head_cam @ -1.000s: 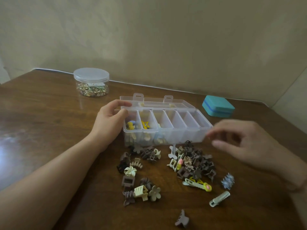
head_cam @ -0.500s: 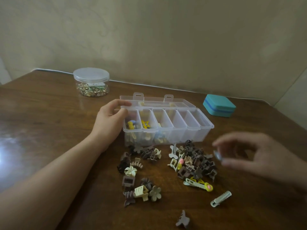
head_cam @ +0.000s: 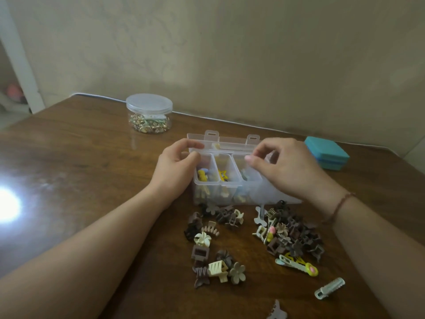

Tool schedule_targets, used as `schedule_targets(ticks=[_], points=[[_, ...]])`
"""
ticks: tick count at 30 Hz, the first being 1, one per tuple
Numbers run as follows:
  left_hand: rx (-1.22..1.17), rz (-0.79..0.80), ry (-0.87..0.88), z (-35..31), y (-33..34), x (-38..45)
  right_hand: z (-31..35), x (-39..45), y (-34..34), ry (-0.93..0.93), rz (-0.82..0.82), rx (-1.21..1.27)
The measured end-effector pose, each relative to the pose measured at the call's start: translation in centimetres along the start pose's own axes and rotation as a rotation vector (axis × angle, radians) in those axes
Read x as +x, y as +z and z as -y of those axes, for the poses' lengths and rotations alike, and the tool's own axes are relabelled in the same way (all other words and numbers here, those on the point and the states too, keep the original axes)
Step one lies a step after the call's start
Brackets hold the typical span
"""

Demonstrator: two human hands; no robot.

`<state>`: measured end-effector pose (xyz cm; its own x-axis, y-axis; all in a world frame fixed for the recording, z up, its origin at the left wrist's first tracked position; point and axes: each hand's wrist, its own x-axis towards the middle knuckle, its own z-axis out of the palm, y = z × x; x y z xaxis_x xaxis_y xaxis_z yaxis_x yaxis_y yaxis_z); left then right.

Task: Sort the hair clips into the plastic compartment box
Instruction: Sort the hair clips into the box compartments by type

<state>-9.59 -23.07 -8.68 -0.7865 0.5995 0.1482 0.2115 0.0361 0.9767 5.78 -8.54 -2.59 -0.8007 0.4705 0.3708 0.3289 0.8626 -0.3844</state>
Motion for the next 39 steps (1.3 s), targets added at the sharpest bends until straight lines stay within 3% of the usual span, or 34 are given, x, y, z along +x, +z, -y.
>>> schedule_targets(ticks=[5,11,15,22,25,29,32,36,39], points=[[-0.004,-0.004,0.003,0.0,0.1,0.0,-0.1,-3.3,-4.6,-0.112,0.018,0.029],[0.004,-0.013,0.005,0.0,0.2,0.0,-2.8,-11.8,-6.4,-0.245,0.39,-0.178],[-0.012,-0.008,0.016,0.0,0.3,0.0,-5.3,-15.5,-6.3,-0.181,0.48,-0.199],[-0.007,-0.01,0.012,-0.1,0.3,0.0,-5.7,-15.7,-5.1,-0.201,0.389,-0.247],[-0.017,-0.006,0.005,0.1,0.2,0.2,-3.1,-12.7,-5.3,-0.165,0.298,-0.071],[-0.014,-0.014,0.012,0.3,0.1,0.2,0.6,-6.0,-4.1,-0.035,0.039,0.217],[-0.014,0.004,0.018,0.4,0.0,0.3,3.1,-0.9,-1.2,0.082,-0.012,0.312],[0.002,-0.001,0.075,0.6,-0.2,0.4,4.9,1.7,3.2,0.12,0.107,0.09],[-0.002,0.0,0.082,0.7,-0.1,0.5,4.8,1.7,3.4,0.046,0.022,-0.019]])
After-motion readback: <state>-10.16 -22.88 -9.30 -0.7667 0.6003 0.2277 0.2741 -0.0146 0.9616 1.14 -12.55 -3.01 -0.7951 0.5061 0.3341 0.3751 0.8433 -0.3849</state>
